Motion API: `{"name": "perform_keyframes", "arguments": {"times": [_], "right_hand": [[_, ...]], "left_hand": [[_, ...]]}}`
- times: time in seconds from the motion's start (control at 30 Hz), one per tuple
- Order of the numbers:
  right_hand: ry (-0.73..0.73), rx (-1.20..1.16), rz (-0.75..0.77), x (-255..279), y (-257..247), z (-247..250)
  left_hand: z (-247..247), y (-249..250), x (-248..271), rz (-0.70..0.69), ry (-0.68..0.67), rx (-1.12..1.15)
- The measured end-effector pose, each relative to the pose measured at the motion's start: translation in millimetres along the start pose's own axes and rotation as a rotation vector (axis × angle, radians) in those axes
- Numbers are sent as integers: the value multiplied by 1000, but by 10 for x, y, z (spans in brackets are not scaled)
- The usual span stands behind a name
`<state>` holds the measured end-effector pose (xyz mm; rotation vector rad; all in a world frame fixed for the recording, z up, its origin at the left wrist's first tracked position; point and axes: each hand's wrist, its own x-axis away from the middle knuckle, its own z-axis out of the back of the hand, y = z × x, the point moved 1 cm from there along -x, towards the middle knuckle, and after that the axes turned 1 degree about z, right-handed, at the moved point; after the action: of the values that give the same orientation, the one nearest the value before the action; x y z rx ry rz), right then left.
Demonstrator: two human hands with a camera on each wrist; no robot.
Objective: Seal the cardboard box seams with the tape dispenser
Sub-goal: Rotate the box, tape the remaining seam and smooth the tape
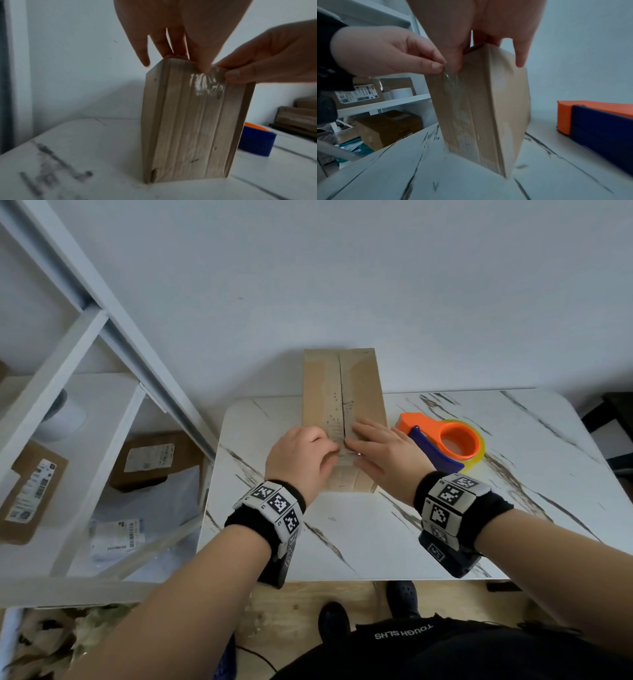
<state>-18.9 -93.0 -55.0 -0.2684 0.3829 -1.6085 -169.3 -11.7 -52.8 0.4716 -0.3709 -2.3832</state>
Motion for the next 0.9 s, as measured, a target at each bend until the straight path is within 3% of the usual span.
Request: {"name": "perform_keyframes", "arguments": {"times": [0.07,0.2,0.3,0.37,0.47,0.6,0.9], "right_hand": [[43,-65,-30,73,23,48],[150,-164,-235,159,179,215],[173,-185,-369,180,478,256],[86,-135,-481,177,747,203],[-165,7,-621,238,1056,104],[-295,79,-605,290,1265,-19],[-203,16,-555,215,1380,67]], "left_hand": [[-9,59,-73,-37,6,-65],[-51,204,-192,-71,3,-83],[-88,238,-256,-22,-35,-69],[-98,240,-275,16,-47,-71],[-118,267,-261,56,-16,-73],[-189,317,-272,61,25,-89],[-216,476,-361,130,-25,-112]]}}
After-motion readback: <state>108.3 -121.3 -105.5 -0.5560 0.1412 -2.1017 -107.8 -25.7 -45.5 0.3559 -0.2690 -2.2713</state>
